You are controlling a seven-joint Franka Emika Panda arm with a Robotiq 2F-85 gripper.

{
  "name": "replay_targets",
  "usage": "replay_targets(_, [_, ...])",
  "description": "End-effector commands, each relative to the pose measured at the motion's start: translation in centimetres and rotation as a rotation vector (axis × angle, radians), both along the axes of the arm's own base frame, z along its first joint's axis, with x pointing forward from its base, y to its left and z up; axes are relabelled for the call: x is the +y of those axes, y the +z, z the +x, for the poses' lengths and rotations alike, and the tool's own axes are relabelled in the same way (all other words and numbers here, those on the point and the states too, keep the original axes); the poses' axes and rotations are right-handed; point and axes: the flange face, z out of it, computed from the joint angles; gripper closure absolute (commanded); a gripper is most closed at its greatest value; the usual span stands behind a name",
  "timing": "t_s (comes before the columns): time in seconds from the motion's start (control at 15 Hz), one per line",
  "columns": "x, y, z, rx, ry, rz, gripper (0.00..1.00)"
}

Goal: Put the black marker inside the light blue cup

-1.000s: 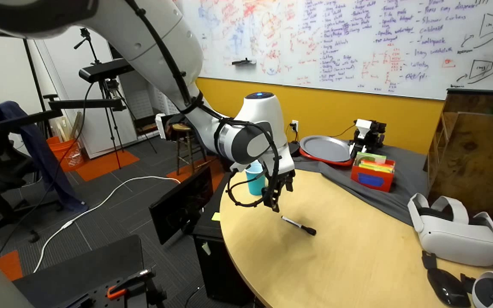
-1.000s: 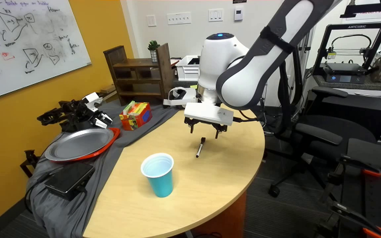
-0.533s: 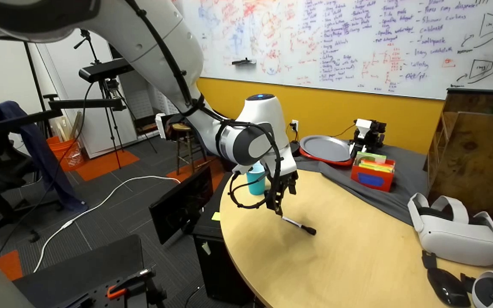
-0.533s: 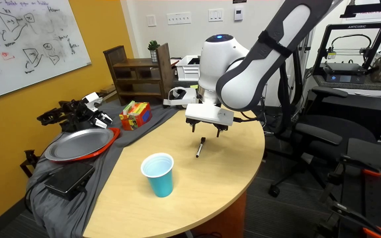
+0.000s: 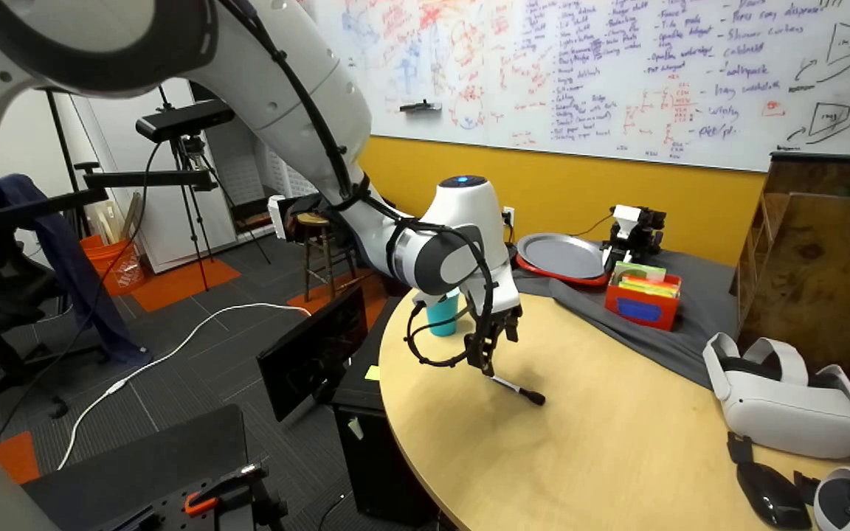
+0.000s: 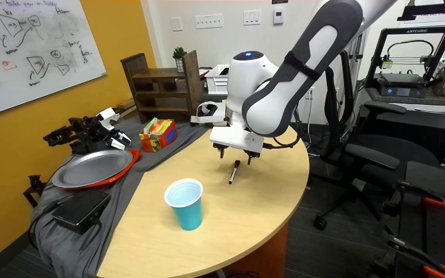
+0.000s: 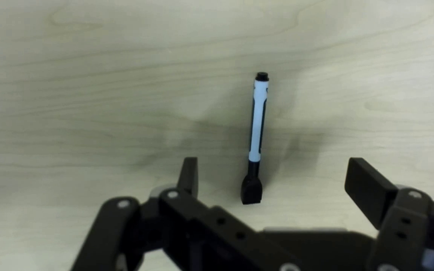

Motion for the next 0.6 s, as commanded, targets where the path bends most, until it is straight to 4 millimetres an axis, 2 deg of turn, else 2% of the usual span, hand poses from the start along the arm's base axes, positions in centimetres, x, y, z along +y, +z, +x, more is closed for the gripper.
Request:
replay_targets(0.0, [-0.1,-0.9,1.7,0.01,-0.011,0.02,0.0])
replay_targets(0.53, [-0.2,-3.3,2.5,0.044,-0.032,0.032,0.0])
